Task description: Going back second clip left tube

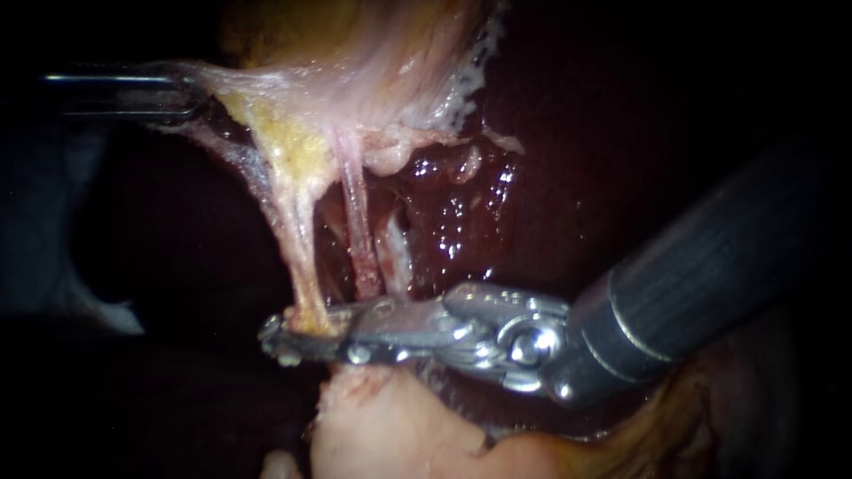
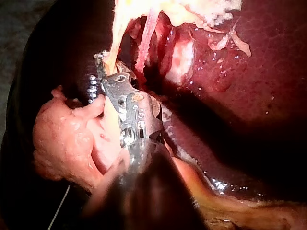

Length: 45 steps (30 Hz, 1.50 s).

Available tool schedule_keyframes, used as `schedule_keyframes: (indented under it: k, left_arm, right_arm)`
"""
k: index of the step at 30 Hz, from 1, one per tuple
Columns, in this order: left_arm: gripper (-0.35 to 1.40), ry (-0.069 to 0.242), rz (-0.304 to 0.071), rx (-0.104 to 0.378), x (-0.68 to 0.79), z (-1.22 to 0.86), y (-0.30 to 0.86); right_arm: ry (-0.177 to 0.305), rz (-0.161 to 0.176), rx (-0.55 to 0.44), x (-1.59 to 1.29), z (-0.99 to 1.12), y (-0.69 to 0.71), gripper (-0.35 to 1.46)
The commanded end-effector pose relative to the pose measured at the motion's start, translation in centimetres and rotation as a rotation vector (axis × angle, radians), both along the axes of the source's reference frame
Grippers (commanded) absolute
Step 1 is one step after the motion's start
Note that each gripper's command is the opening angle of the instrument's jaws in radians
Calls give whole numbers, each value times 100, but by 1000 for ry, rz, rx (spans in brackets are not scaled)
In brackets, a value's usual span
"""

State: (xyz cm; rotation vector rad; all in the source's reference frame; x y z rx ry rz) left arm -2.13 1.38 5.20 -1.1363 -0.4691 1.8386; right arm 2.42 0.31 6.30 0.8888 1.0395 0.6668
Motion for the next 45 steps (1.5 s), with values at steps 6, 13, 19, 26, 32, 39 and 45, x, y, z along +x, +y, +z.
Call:
schedule_keyframes:
  k: [6, 13, 19, 26, 32, 39, 45]
  left_arm:
    - [-35, 0, 0, 0, 0, 0, 0]
    - [-35, 0, 0, 0, 0, -1, 0]
    - [-35, 1, -1, 0, 0, -1, -1]
    - [-35, 1, -1, 0, -1, -1, -1]
    - [-35, 1, -1, 0, -1, -1, -1]
    - [-35, 1, -1, 0, 0, -1, -1]
    - [-35, 1, -1, 0, 0, -1, -1]
  right_arm:
    - [5, -8, 3, 1, 0, -2, -22]
    - [82, 11, -46, 16, 4, 0, 44]
    - [85, 20, -181, 16, 11, 3, 46]
    - [65, 36, -366, 6, 22, 13, 49]
    - [58, 37, -436, -11, 23, 15, 49]
    - [63, 22, -501, -52, 15, 17, 50]
    - [106, -27, -591, -105, 1, 20, 50]
